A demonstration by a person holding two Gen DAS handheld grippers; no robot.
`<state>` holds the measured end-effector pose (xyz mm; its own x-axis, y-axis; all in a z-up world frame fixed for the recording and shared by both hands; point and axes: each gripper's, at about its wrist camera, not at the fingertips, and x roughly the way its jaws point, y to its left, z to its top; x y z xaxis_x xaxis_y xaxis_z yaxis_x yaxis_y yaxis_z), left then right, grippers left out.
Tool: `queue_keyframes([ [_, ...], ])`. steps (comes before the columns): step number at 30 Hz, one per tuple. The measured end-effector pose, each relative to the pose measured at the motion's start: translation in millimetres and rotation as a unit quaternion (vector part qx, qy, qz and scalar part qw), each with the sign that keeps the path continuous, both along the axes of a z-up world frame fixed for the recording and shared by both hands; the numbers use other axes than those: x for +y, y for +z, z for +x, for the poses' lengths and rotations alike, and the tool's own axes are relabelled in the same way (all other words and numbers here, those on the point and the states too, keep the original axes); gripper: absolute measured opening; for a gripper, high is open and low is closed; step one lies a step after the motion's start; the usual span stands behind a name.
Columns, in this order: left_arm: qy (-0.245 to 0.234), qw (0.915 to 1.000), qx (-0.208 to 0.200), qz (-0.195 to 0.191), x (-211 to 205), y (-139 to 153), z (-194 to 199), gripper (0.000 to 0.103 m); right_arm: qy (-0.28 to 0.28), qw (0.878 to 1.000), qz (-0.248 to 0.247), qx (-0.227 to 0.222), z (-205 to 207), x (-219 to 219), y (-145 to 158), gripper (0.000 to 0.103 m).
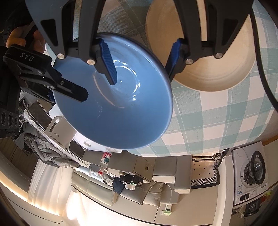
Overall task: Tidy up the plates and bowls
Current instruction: 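Close both tools on the rim of the stacked blue bowls, then lift the blue bowl stack with both tools and carry it over the cream plates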
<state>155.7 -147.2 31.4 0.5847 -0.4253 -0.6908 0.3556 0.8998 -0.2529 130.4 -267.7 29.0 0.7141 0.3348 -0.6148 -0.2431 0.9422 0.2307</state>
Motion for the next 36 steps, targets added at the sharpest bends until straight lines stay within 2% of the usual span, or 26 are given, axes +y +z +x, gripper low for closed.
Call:
queue_keyframes([
  [21,0.042,0.9988,-0.024,-0.006,51,19,-20,0.055,0.049,0.999,-0.002,-0.021,-3,45,22,0.061],
  [36,0.079,0.9965,-0.029,0.001,98,23,-33,0.055,0.087,0.996,0.012,-0.018,2,91,25,0.061],
])
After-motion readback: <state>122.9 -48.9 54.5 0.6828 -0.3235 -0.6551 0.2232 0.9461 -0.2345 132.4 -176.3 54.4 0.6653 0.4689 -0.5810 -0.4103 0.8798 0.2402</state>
